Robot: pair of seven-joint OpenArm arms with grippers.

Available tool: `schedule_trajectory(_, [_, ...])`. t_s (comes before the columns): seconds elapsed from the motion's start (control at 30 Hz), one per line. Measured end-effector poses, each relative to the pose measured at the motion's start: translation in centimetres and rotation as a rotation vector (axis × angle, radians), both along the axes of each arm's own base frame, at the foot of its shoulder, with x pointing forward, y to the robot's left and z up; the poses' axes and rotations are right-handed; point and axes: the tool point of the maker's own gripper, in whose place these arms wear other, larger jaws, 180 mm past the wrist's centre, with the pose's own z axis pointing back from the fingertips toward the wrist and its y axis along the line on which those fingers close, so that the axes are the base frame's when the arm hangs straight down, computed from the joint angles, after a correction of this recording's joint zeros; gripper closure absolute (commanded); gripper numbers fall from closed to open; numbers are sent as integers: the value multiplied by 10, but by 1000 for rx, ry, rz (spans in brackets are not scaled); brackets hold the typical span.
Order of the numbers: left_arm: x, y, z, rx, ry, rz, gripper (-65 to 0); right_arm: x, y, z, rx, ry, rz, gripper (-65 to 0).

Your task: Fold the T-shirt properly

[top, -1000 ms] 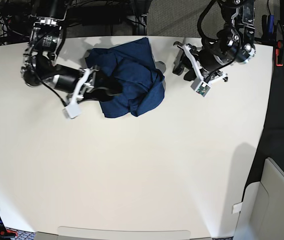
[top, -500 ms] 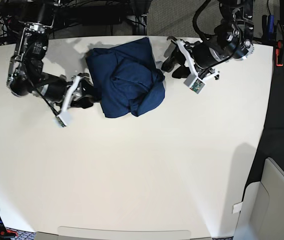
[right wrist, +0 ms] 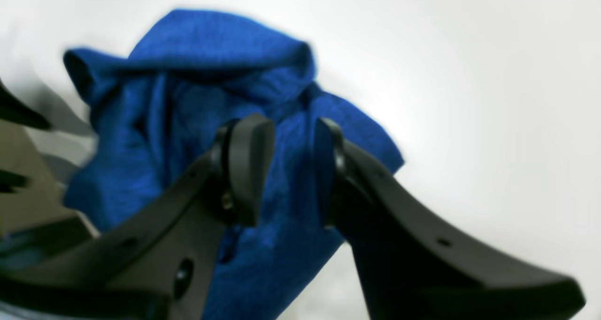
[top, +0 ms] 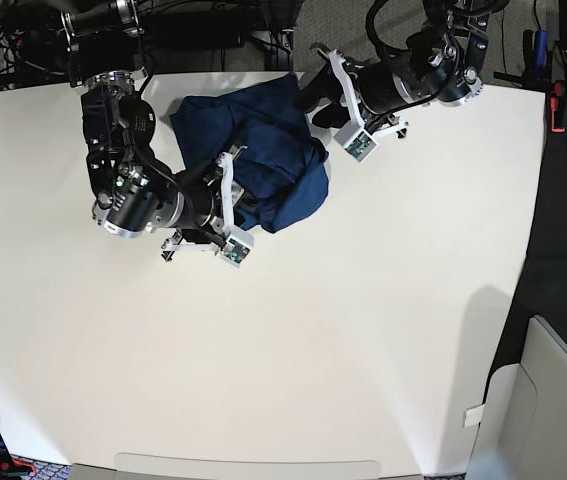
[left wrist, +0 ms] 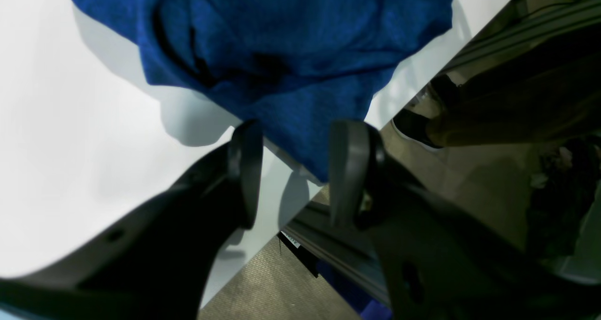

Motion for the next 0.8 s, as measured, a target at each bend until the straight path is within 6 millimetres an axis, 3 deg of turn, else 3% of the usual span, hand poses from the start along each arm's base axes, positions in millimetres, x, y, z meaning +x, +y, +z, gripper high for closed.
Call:
schedule_trajectory(0.33, [-3, 9, -17, 25, 52, 16, -209, -27, 39, -21, -16, 80, 159, -173])
schedule_trajectory(0.5, [0, 23, -29, 43, 82, 61, -209, -50, 71, -4, 166, 153, 247, -173])
schedule_trajectory(0.67, [7, 41, -34, 68, 85, 112, -209, -61, 67, -5, 252, 244, 252, -173])
schedule_trajectory(0.8, [7, 53, -44, 115, 96, 134, -209, -72, 77, 8, 360, 289, 280, -173])
